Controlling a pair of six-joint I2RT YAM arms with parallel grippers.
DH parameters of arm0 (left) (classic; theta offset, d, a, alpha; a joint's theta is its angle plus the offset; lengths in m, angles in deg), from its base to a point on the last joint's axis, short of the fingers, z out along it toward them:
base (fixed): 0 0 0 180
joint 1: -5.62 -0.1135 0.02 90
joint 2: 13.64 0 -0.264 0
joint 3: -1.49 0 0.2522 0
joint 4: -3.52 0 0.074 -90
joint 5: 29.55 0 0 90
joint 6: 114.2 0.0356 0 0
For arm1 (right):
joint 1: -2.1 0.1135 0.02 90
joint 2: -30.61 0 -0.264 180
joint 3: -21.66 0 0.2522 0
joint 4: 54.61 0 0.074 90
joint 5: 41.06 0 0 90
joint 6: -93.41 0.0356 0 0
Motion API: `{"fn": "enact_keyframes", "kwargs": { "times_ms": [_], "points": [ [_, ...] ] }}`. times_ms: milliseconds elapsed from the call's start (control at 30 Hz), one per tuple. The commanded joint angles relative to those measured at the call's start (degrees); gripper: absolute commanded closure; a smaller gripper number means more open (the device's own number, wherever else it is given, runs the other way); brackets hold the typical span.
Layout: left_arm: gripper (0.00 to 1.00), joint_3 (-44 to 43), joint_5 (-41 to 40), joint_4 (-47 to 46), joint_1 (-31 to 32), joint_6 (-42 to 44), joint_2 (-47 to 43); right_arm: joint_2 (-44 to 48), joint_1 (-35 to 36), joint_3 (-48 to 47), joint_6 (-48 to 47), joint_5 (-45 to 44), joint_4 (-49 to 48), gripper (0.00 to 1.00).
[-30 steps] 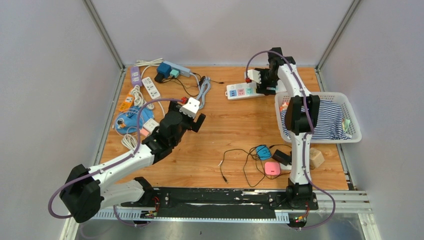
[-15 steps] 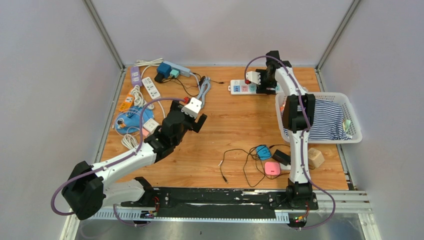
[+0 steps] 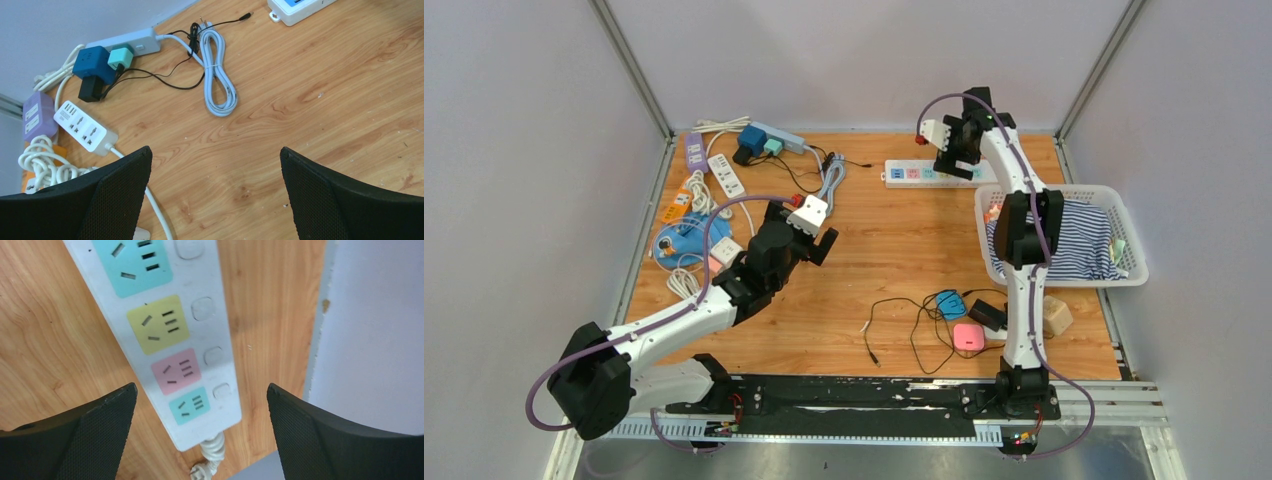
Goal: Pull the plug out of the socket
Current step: Move the socket to the center of the board.
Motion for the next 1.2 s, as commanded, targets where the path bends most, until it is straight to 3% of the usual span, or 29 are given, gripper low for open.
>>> {"fn": "enact_keyframes", "kwargs": {
  "times_ms": [0,200,367,833,1167],
  "points": [
    [0.00,-1.21,-0.24,-0.68,0.27,0.35,0.47,7.74,-0.11,0.34,8.76,4.27,-0.10,0.00],
    [0.00,-1.43,0.20,-0.70,-0.33,0.14,1.69,15.89,0.17,3.55,20.29,14.31,1.91,0.00],
    [0.00,-1.43,0.85,-0.79,-1.55,-0.73,2.85,24.09,-0.15,11.70,31.74,22.23,2.66,0.00],
    [0.00,-4.20,4.12,-0.88,-2.95,-6.39,8.29,55.70,-0.50,50.94,37.78,28.43,-11.22,0.00],
    [0.00,-10.08,3.77,-0.79,-3.01,-16.32,14.84,74.36,-5.11,74.42,32.48,40.44,-14.15,0.00]
  ]
}}
